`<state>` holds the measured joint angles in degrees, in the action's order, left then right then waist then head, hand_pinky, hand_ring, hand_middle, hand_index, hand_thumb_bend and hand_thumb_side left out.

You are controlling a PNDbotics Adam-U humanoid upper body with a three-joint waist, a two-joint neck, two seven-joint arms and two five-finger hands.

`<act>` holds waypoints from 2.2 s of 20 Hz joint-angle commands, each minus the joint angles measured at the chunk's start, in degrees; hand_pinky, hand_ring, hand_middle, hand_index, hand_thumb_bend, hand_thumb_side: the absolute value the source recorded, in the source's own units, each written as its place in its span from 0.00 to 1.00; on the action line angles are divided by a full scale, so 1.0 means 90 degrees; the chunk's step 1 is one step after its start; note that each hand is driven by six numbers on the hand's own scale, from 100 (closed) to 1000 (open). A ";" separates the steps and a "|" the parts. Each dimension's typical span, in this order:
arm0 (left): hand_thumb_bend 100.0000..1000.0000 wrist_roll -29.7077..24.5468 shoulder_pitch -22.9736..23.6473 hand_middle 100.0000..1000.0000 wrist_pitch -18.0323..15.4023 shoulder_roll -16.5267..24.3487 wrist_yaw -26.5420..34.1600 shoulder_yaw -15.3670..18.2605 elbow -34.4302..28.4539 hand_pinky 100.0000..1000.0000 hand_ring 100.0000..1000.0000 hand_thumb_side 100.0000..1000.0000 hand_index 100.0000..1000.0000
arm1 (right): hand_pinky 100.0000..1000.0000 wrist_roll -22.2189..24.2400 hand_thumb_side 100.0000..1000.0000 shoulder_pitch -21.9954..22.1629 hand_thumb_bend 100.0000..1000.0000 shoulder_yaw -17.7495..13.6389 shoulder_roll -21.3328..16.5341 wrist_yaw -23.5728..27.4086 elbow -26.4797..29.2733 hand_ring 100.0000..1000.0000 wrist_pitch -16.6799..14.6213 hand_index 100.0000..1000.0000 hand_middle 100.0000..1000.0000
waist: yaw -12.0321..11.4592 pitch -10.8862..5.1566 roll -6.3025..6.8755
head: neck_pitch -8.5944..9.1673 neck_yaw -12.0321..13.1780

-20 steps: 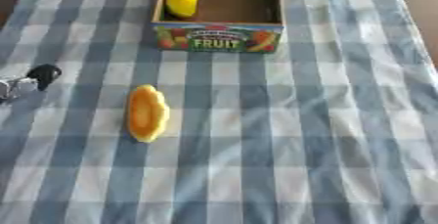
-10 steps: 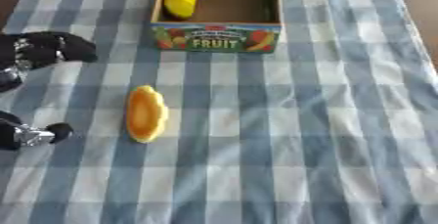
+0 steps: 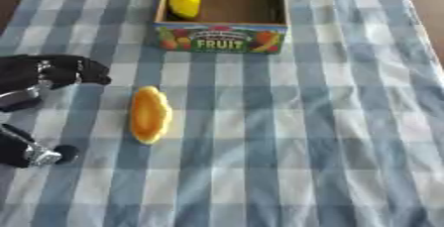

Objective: Pick up objects on the table and place them in the box.

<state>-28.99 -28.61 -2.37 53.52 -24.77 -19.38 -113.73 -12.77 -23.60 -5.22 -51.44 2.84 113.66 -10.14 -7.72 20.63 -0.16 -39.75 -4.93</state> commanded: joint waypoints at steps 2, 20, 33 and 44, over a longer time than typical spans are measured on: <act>0.45 0.0199 -0.0222 0.92 0.0143 -0.0046 -0.0291 -0.0063 -0.0096 0.94 1.00 0.00 0.95 | 0.82 0.0035 0.22 0.0002 0.00 -0.0038 -0.0080 -0.0036 0.0103 0.97 0.0077 0.78 0.67 | 0.0002 -0.0110 -0.0001 | 0.0018 0.0044; 0.46 -0.1254 -0.0895 0.94 0.0966 -0.0563 0.0052 -0.0506 -0.0096 0.95 1.00 0.04 0.95 | 0.82 -0.0101 0.25 0.0123 0.00 -0.0114 -0.0004 -0.0028 0.0103 0.97 0.0224 0.77 0.66 | 0.0100 -0.0115 0.0046 | -0.0059 -0.0027; 0.57 -0.1678 -0.0952 0.92 0.1142 -0.0637 -0.0610 -0.0625 0.0322 0.94 1.00 0.00 0.94 | 0.82 -0.0144 0.28 0.0189 0.00 -0.0123 0.0034 0.0021 0.0103 0.98 0.0367 0.77 0.66 | 0.0141 -0.0082 0.0119 | -0.0085 0.0000; 0.50 -0.1469 -0.1120 0.84 0.1127 -0.1026 -0.0743 -0.0760 0.1117 0.92 0.99 0.00 0.93 | 0.82 -0.0105 0.30 0.0204 0.00 -0.0110 0.0081 0.0063 0.0103 0.98 0.0314 0.77 0.66 | 0.0179 -0.0054 0.0087 | -0.0060 0.0043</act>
<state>-42.49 -37.70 7.85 43.76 -31.78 -26.47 -103.90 -13.85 -21.38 -5.58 -49.62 3.12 113.66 -7.07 -6.18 21.18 0.62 -40.28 -4.65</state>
